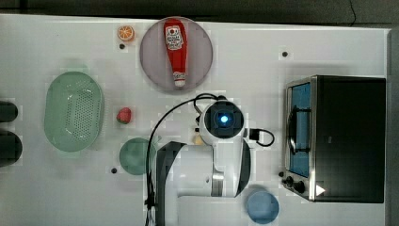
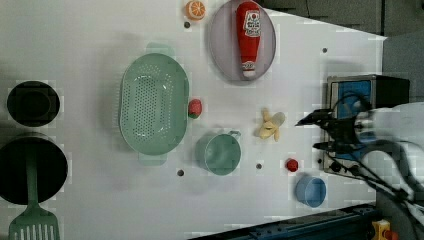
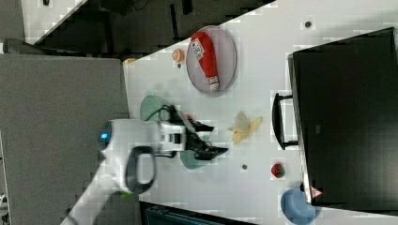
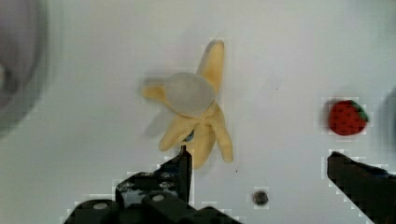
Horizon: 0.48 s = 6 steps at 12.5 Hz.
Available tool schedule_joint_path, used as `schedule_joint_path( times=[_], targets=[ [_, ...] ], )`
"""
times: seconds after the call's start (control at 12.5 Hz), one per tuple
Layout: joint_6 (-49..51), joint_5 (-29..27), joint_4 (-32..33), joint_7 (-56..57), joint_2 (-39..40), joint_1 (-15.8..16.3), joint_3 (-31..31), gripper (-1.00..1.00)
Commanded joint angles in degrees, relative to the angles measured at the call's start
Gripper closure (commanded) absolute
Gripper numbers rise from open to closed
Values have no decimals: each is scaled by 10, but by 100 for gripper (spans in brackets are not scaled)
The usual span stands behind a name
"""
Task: Pick banana from table and place on oven.
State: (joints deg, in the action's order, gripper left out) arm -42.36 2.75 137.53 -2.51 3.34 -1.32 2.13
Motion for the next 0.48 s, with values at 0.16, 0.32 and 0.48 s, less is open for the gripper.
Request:
schedule_joint_path(
  times=[0.16, 0.32, 0.48],
  targets=[
    [-110, -3, 7, -3, 28, 7, 5, -100],
    [-163, -3, 22, -3, 66, 6, 5, -100],
    [-202, -3, 30, -3, 100, 6, 6, -100]
  ],
)
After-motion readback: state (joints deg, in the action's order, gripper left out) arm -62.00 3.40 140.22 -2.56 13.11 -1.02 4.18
